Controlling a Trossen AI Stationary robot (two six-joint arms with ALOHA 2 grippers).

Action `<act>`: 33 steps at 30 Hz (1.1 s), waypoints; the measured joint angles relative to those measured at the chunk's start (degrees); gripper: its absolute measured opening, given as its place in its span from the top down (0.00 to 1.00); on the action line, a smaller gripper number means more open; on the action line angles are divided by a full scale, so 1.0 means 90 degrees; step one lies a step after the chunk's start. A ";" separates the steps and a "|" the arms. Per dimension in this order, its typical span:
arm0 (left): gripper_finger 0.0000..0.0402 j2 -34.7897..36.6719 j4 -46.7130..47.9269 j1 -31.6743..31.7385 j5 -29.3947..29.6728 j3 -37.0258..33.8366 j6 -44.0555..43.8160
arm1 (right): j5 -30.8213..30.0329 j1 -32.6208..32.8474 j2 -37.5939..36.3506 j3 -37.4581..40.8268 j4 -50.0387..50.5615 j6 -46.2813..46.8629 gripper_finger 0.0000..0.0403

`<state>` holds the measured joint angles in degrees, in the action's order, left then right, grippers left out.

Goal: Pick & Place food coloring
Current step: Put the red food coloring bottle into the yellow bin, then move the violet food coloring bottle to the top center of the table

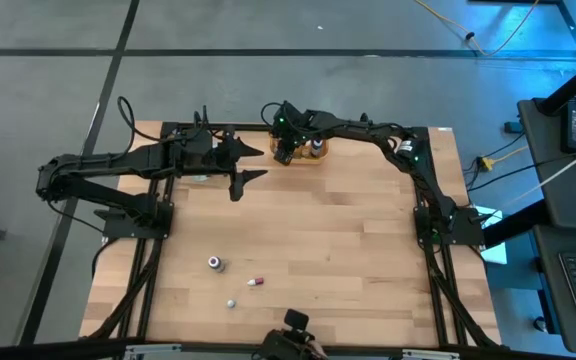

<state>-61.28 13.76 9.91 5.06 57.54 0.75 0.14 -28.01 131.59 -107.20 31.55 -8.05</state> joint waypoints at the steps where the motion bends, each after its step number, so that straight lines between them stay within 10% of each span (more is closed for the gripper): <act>1: 0.40 0.0000 0.0004 0.0000 0.0000 0.0000 0.0000 | 0.0000 0.0000 0.0000 0.0000 0.0000 0.0000 0.78; 21: 0.40 0.0000 0.0019 0.0000 0.0000 0.0000 -0.0017 | -0.0049 0.0000 0.0000 -0.0034 0.0023 -0.0146 0.67; 33: 0.40 0.0000 0.0018 -0.0002 0.0000 -0.0002 -0.0005 | -0.0005 0.0643 -0.0024 -0.1927 0.1646 -0.0445 0.67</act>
<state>-61.28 13.92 9.89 5.06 57.52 0.71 0.10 -22.23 131.37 -124.54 46.37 -12.06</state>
